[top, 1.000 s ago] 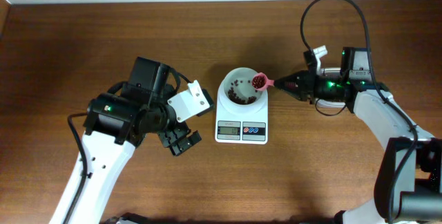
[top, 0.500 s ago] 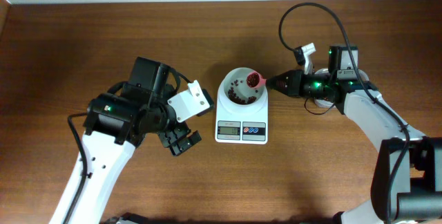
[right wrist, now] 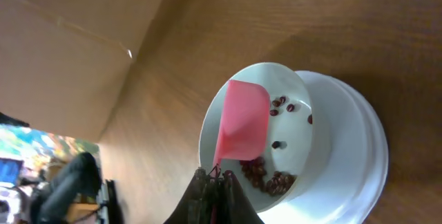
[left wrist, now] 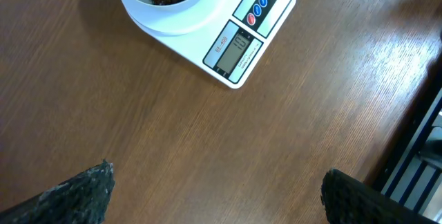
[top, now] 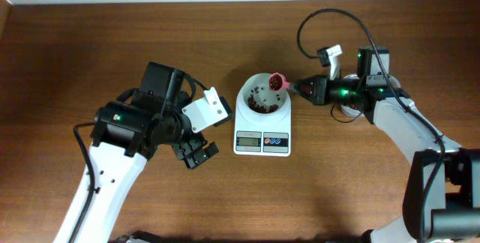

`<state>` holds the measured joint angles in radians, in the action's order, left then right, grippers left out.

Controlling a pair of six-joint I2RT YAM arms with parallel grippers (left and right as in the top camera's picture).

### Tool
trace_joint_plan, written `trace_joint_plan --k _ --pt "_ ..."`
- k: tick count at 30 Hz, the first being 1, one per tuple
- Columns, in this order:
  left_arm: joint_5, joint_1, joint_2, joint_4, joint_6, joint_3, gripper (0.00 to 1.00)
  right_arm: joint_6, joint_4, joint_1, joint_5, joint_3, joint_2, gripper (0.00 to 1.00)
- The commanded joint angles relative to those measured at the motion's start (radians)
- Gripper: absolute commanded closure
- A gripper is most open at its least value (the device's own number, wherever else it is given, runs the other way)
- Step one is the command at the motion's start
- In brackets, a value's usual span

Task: Scoop and weigh 50g on scale
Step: 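Lift the filled scoop and carry it over the white bowl, then tip the pink scoop to pour beans into the bowl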

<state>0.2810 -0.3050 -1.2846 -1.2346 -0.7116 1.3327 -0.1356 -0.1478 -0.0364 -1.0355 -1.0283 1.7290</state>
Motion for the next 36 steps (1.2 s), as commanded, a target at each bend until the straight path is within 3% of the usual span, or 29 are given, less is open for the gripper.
trace_joint_plan --k 1,13,18,21,24,26,29,32,34,36 --pt "0.015 0.007 0.01 -0.001 -0.013 0.02 0.01 0.166 0.007 -0.01 0.002 -0.002 0.007 0.96" --pt "0.014 0.007 0.01 -0.001 -0.013 0.02 0.01 0.543 0.007 -0.01 0.046 -0.002 0.008 0.96" --pt "0.014 0.007 0.01 -0.001 -0.013 0.02 0.01 0.552 0.006 -0.036 0.051 -0.002 0.012 0.96" --pt "0.014 0.007 0.01 -0.001 -0.013 0.02 0.01 0.619 0.008 -0.049 0.182 -0.002 0.013 0.96" --pt "0.014 0.007 0.01 -0.001 -0.013 0.02 0.01 0.628 0.001 -0.049 0.032 -0.002 0.013 0.96" --pt "0.014 0.007 0.01 -0.001 -0.013 0.02 0.01 0.636 0.023 -0.048 0.14 -0.002 0.013 0.96" --pt "0.014 0.007 0.01 -0.001 -0.013 0.02 0.01 0.643 0.006 -0.048 -0.092 -0.002 0.013 0.96" --pt "0.014 0.007 0.01 -0.001 -0.013 0.02 0.01 0.675 -0.006 -0.05 0.154 -0.002 0.013 0.96" --pt "0.014 0.007 0.01 -0.001 -0.013 0.02 0.01 0.692 -0.003 -0.049 0.039 -0.002 0.012 0.96" --pt "0.014 0.007 0.01 -0.001 -0.013 0.02 0.01 0.694 0.002 -0.05 0.204 -0.002 0.012 0.96"
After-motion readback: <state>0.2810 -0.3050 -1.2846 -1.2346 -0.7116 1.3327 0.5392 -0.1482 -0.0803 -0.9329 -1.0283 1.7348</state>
